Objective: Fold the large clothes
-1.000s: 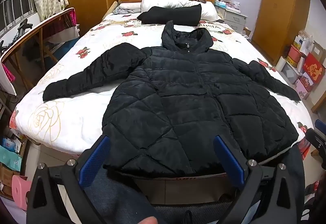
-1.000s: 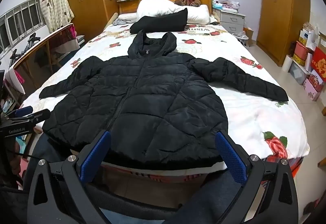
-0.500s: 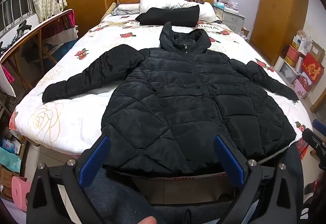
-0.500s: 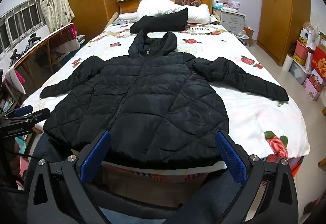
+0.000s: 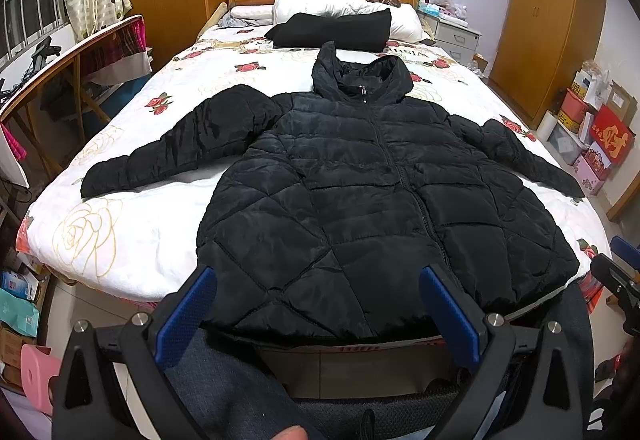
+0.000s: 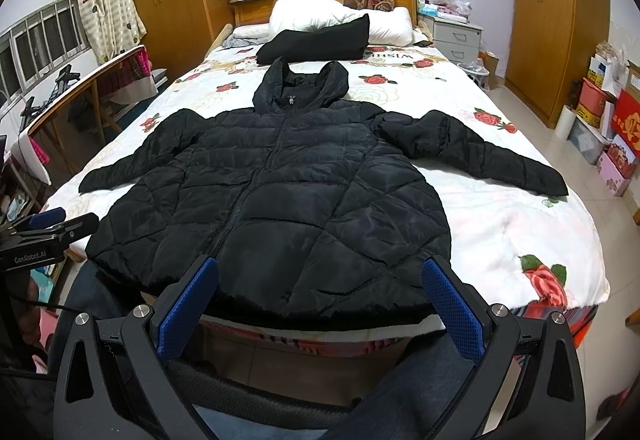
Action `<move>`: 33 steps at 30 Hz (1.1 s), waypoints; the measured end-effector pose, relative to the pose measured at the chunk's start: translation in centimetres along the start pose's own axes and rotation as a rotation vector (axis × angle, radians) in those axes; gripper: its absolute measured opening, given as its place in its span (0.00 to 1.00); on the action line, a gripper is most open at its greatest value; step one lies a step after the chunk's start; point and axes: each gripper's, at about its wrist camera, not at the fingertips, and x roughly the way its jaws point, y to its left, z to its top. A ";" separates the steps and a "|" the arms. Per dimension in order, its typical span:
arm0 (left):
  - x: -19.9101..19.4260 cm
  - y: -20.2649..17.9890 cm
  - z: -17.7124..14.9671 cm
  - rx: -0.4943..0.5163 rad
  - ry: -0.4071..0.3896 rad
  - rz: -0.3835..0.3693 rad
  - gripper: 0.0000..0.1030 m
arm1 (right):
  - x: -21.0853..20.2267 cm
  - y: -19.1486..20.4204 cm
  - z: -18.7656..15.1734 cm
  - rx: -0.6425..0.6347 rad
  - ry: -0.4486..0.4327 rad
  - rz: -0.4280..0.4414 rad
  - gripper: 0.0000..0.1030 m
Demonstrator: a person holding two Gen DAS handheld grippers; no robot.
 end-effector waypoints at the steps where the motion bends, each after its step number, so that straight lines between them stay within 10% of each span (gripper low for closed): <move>1: -0.1 0.0 0.0 -0.001 0.001 -0.001 0.99 | 0.0 0.0 0.0 -0.001 0.000 -0.001 0.99; 33: 0.1 0.0 -0.2 -0.003 0.004 -0.003 0.99 | 0.1 0.3 -0.3 0.003 0.004 0.001 0.99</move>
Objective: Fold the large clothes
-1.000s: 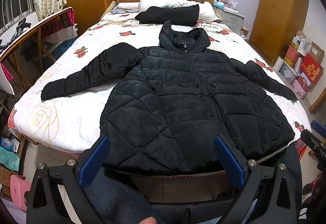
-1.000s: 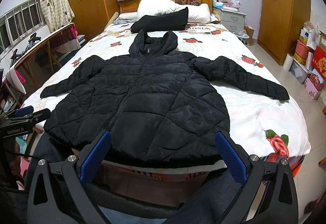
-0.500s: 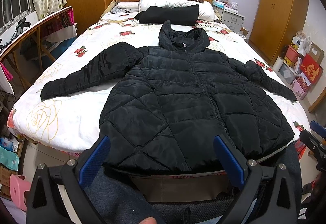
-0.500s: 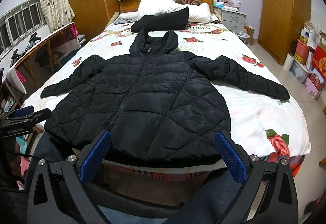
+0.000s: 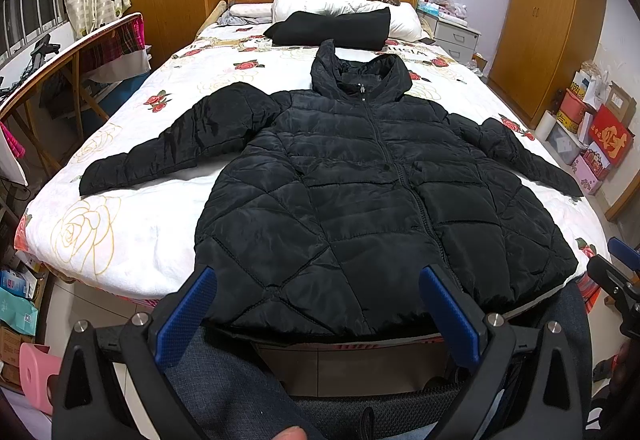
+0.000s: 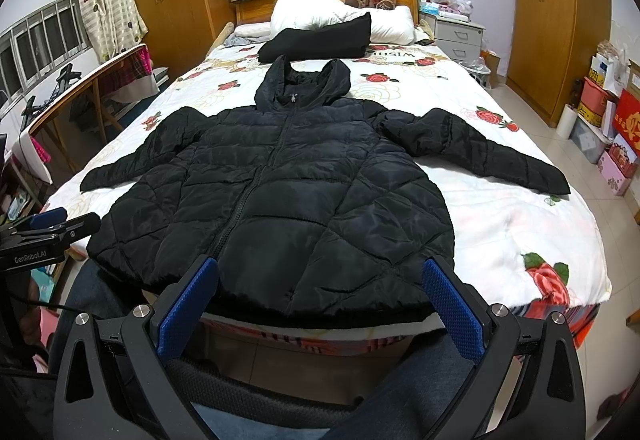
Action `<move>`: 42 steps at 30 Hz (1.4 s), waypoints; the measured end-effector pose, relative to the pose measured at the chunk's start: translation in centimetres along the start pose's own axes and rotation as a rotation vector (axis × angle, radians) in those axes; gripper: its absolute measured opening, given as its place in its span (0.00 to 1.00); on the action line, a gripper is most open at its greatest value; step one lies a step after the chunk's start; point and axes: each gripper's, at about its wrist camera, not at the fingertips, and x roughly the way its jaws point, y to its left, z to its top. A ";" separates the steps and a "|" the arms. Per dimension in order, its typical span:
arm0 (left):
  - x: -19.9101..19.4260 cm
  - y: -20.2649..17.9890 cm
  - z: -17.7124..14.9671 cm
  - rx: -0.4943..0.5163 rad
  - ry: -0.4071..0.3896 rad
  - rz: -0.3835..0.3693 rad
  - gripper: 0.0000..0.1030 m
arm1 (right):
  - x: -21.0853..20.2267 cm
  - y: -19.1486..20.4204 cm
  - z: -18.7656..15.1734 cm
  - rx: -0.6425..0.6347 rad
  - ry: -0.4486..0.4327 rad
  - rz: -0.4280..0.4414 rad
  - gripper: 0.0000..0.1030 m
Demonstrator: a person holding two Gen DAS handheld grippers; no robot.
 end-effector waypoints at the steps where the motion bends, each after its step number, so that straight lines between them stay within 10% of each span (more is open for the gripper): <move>1: 0.0 0.0 0.0 0.000 0.000 0.000 0.99 | 0.0 0.0 0.0 0.000 -0.001 0.000 0.99; 29: 0.6 -0.7 -0.2 0.013 0.031 -0.015 0.99 | 0.6 0.9 -0.7 0.005 0.011 -0.009 0.99; 42: 3.6 -1.6 2.7 0.045 0.048 -0.042 0.99 | 3.0 -6.0 1.8 0.103 0.010 -0.101 0.99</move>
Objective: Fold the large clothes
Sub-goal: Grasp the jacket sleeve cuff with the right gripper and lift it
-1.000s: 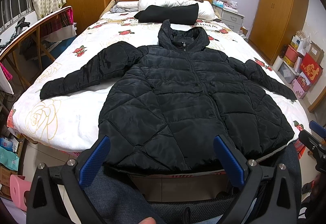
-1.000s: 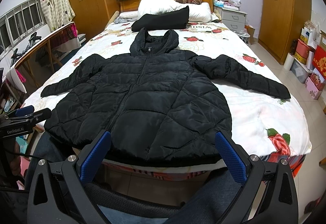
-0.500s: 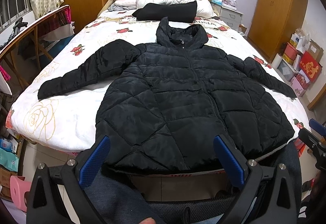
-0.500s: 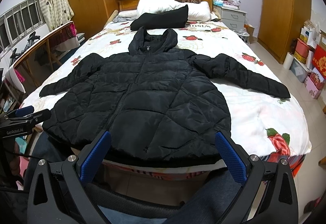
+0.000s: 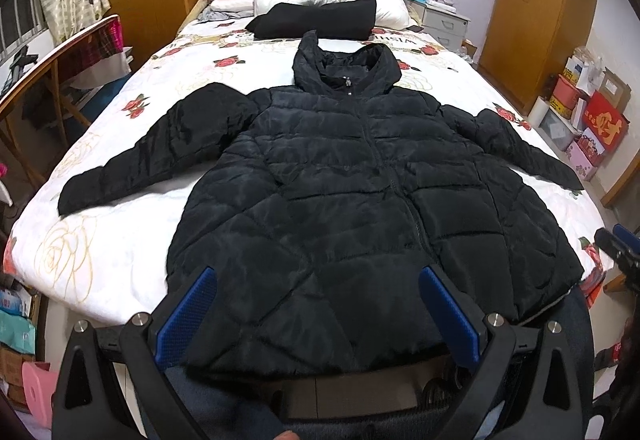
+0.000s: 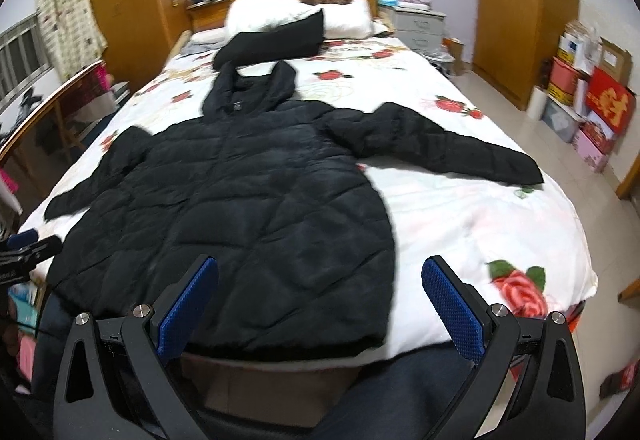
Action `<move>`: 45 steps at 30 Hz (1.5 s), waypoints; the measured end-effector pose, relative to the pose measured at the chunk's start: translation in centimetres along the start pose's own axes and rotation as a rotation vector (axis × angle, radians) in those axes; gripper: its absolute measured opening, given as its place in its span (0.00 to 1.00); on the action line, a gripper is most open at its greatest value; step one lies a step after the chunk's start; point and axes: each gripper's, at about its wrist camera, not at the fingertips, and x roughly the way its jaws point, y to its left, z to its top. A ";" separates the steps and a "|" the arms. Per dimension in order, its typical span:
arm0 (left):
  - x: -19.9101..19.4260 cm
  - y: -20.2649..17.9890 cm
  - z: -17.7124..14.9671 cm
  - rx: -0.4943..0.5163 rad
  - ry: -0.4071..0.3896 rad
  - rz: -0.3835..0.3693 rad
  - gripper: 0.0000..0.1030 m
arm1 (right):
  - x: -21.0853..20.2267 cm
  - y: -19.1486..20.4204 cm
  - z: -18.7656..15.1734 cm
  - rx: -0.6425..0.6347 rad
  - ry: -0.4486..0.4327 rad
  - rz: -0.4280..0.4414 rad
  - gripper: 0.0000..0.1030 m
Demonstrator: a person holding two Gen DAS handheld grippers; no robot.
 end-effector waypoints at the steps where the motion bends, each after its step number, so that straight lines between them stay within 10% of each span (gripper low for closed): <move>1: 0.4 -0.2 0.4 0.003 0.003 -0.003 0.99 | 0.5 -0.8 0.4 0.012 0.000 -0.010 0.99; 34: 14.3 -6.8 10.6 0.013 0.090 -0.095 0.89 | 17.7 -30.0 6.0 0.743 0.107 -0.160 0.95; 41: 15.5 -6.9 10.8 0.020 0.112 -0.062 0.84 | 19.5 -33.2 6.0 0.838 0.089 -0.181 0.69; 45: 15.6 -6.9 10.8 0.022 0.119 -0.056 0.82 | 19.7 -34.6 6.1 0.888 0.089 -0.173 0.24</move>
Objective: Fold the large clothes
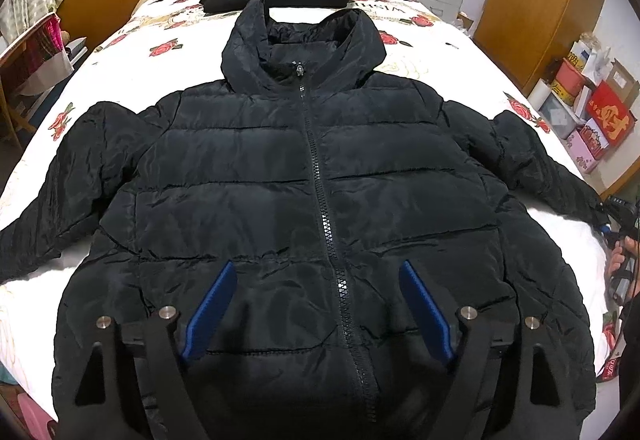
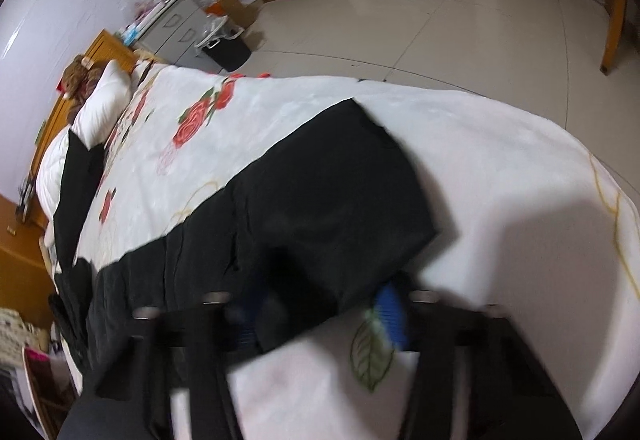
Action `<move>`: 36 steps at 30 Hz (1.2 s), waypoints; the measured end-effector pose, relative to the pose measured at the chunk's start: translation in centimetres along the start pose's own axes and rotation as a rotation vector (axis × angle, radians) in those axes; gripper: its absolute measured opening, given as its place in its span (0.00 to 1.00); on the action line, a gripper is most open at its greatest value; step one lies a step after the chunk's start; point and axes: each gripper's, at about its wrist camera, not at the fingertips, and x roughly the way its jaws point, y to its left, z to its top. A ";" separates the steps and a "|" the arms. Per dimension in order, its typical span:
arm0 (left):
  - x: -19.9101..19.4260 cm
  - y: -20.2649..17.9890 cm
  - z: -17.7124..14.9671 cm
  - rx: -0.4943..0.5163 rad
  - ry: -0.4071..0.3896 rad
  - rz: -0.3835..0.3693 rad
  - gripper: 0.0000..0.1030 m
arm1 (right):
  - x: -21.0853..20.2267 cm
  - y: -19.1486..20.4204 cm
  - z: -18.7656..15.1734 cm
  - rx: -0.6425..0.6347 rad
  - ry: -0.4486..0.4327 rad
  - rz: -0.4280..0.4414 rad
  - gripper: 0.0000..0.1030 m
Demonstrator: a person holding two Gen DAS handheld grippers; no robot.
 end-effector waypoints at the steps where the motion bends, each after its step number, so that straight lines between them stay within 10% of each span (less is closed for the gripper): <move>1: 0.0 0.0 0.0 -0.002 0.001 -0.001 0.80 | 0.1 -0.2 0.3 0.013 0.003 0.010 0.16; 20: -2.9 3.8 1.5 -0.080 -0.057 -0.047 0.65 | -15.7 18.9 -2.4 -0.407 -0.171 0.332 0.03; 36: -4.2 12.0 0.2 -0.222 -0.112 -0.051 0.65 | -11.4 39.7 -19.0 -0.804 0.078 0.571 0.03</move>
